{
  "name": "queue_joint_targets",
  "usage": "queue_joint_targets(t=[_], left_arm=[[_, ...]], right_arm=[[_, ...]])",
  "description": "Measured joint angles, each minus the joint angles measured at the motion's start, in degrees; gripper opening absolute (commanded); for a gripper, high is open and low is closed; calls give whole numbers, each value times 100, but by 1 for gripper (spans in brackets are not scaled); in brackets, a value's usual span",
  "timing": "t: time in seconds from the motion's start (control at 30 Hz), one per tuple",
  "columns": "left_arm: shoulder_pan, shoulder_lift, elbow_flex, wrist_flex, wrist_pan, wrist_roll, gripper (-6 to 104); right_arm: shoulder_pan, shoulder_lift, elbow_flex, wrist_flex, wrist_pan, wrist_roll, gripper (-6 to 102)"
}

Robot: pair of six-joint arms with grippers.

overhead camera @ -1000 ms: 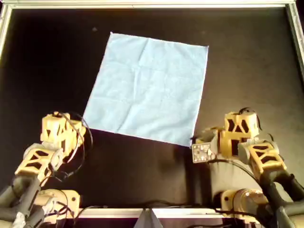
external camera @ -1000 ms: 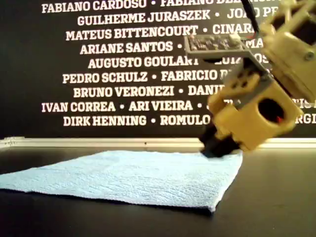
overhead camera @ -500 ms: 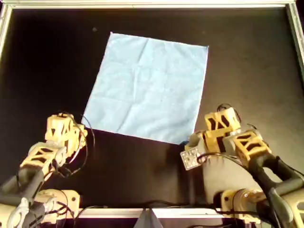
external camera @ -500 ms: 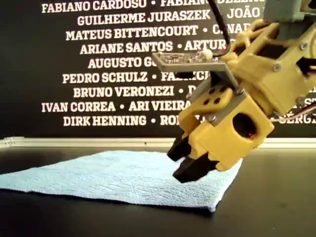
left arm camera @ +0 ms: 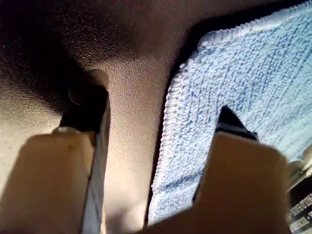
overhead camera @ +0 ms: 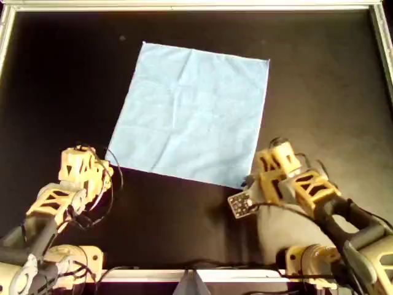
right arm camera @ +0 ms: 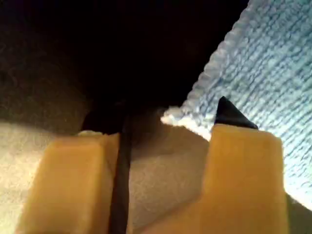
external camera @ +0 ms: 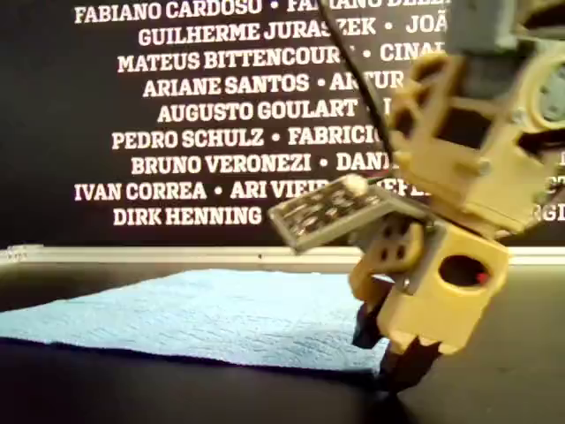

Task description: Fold a cloth

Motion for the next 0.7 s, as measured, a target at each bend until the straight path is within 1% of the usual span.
queue_joint_targets(t=[0.07, 0.27, 0.4, 0.43, 0.47, 0.53, 0.63, 0.67, 0.7], left_arm=[[0, 0, 0, 0, 0, 0, 78], [0, -53, -35, -9, 0, 0, 78], [0, -448, -255, -281, 9, 0, 78], [0, -606, -334, -396, 18, 0, 78], [0, -773, -431, -483, 35, 0, 78], [0, -1037, -642, -580, 44, 0, 78], [0, -1239, -835, -624, 26, 0, 78], [0, -1266, -853, -633, 18, 0, 78], [0, -1274, -870, -633, 18, 0, 77]], right_arm=[[114, 9, 0, 0, 176, 35, 71], [369, 9, -9, -158, 765, 35, 71], [554, -9, -9, -510, 993, 35, 71], [606, -9, -9, -589, 1028, 44, 71], [633, -26, -9, -659, 1028, 132, 70], [642, -53, -9, -738, 1028, 237, 70], [615, -193, -9, -782, 949, 281, 70], [615, -255, -18, -800, 949, 343, 70], [633, -334, -105, -800, 967, 316, 70]])
